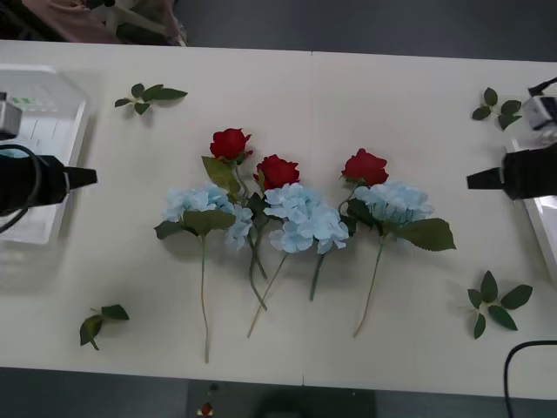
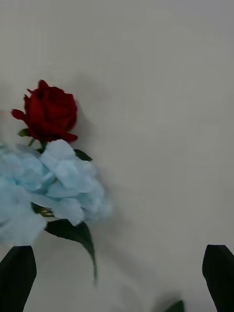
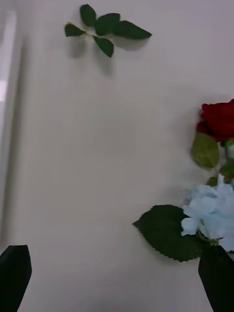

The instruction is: Put the red flowers into the right box and the blue flowers into the left box

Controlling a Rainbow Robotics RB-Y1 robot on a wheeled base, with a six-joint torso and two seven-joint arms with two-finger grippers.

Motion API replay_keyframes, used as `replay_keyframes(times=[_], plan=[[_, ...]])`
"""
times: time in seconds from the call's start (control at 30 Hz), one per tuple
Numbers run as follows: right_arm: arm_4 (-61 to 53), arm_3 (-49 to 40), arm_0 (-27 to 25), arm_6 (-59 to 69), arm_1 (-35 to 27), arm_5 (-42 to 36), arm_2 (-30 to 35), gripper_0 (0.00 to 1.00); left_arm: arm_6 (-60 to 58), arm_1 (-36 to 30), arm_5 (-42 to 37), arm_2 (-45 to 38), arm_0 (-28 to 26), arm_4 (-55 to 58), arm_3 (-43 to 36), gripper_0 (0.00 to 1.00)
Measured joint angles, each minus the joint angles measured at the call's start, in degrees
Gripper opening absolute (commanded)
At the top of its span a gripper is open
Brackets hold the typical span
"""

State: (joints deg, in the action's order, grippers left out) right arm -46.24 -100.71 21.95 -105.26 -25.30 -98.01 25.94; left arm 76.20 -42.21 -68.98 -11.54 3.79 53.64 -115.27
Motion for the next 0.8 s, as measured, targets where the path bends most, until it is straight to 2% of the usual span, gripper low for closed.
replay_keyframes(times=[0.13, 0.27, 0.47, 0.8], plan=[[4.24, -2.94, -0.01, 7.14, 5.39, -2.0, -4.06, 1.0, 0.0, 6.92, 0.0, 3.5, 0.01, -6.34, -1.34, 1.0], [7.67, -3.32, -0.09, 10.1, 9.43, -2.0, -7.11, 1.0, 0.0, 10.22, 0.0, 9.43, 0.02, -10.59, -1.41, 1.0], [12.54, -3.97, -2.37, 18.29, 13.03, -2.0, -9.81, 1.0, -0.01, 11.29, 0.0, 18.07, 0.02, -13.63, -1.41, 1.0], [14.83, -9.05, -10.67, 23.2, 13.24, 0.83, -16.59, 1.0, -0.36, 11.37, 0.0, 25.64, 0.16, -19.63, -1.41, 1.0]])
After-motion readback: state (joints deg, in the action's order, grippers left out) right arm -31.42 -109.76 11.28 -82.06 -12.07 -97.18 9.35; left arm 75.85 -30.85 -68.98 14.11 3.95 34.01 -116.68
